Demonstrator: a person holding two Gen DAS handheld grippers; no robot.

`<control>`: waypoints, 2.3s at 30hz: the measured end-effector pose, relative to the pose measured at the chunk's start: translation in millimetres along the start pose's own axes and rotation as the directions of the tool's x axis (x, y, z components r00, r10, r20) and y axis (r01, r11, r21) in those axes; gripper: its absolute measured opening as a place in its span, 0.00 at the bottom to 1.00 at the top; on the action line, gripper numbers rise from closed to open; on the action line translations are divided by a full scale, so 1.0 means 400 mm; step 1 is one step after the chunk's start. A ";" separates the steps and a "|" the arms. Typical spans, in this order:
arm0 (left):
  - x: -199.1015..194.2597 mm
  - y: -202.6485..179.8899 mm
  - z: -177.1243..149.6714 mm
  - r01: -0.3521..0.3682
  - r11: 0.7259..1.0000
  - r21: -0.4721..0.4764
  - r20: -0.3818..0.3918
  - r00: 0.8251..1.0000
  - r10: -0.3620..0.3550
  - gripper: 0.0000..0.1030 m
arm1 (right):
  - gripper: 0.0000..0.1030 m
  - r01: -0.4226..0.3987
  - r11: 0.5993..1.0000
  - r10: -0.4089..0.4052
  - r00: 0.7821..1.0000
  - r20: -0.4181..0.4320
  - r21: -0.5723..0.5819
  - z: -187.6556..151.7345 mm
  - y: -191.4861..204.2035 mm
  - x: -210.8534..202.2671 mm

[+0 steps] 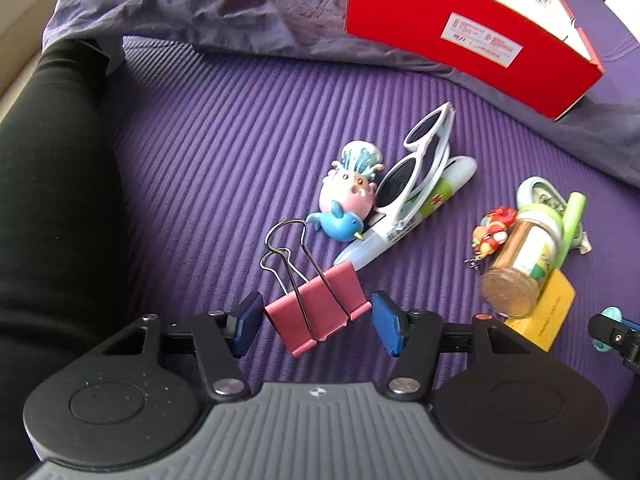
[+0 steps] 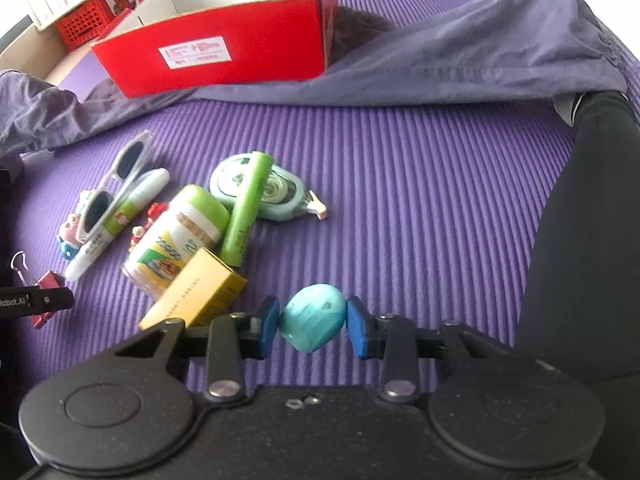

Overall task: Organize rigid objects
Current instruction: 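Grasp the pink binder clip with the left tool while the right grasps the teal eraser, then carry the binder clip and teal eraser into the red shoebox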

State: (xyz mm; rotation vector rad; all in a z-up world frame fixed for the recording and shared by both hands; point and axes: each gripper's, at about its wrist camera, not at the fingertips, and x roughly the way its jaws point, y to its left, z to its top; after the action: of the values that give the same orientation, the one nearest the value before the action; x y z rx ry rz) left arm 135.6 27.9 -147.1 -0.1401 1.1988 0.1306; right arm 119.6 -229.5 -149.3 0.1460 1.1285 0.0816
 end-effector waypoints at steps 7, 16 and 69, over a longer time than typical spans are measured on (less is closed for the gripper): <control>-0.076 -0.021 0.017 0.061 0.998 0.013 0.058 0.996 -0.062 0.57 | 0.34 -0.026 0.998 0.028 0.999 0.044 -0.051 0.007 0.020 -0.053; -0.146 -0.061 0.062 0.105 0.993 0.051 0.101 0.989 -0.110 0.57 | 0.34 -0.056 0.994 0.065 0.992 0.105 -0.091 0.045 0.028 -0.125; -0.029 -0.269 0.732 0.051 0.954 0.294 0.254 0.958 -0.130 0.57 | 0.34 -0.013 0.979 0.062 0.971 0.233 -0.203 0.711 0.141 0.096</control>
State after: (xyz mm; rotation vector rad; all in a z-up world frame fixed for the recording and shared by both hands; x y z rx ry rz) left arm 418.8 -26.3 -27.8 0.0749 0.9228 -0.1036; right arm 393.5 -189.8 -55.3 -0.0037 0.8719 0.2061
